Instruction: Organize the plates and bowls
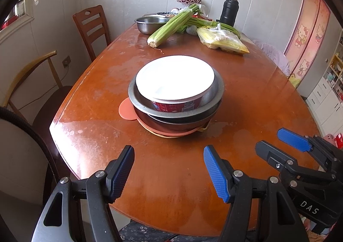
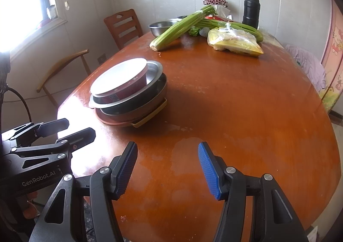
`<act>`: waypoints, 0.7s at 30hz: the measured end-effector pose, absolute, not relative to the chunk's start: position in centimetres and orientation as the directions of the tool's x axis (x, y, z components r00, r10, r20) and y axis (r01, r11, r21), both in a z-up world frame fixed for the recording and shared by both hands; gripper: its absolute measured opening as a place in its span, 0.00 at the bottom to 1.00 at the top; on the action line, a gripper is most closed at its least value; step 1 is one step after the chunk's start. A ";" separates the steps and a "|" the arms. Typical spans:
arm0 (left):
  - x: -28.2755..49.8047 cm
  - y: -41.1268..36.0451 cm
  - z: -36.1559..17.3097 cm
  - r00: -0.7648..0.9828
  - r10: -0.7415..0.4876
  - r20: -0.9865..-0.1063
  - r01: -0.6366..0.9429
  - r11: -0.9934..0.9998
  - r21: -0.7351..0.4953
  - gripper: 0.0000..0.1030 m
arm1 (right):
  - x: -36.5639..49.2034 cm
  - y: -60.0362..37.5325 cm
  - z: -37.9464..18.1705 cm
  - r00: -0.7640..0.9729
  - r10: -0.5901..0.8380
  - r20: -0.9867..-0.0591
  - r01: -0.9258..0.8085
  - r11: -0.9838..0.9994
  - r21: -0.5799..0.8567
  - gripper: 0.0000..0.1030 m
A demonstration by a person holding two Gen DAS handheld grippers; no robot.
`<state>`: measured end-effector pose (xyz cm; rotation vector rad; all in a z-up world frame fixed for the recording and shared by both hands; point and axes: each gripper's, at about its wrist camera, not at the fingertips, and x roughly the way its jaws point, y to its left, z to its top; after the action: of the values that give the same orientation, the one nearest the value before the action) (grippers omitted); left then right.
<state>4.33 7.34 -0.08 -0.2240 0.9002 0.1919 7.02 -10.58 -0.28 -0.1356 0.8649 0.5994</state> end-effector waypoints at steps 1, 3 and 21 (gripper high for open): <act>4.3 7.3 -0.1 0.606 0.074 -0.792 -0.258 0.960 -0.108 0.65 | 7.0 -10.6 -0.3 0.497 0.437 -0.750 -0.546 0.829 0.122 0.59; 4.3 7.4 -0.1 0.607 0.074 -0.791 -0.257 0.960 -0.108 0.65 | 7.0 -10.6 -0.3 0.497 0.438 -0.749 -0.545 0.829 0.124 0.59; 4.1 7.6 -0.2 0.605 0.082 -0.792 -0.262 0.960 -0.101 0.65 | 6.9 -10.5 -0.1 0.507 0.430 -0.747 -0.539 0.835 0.115 0.59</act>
<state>4.13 7.58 -0.17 -0.2157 0.9010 0.2012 6.95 -10.46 -0.13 -0.1390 0.8588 0.5861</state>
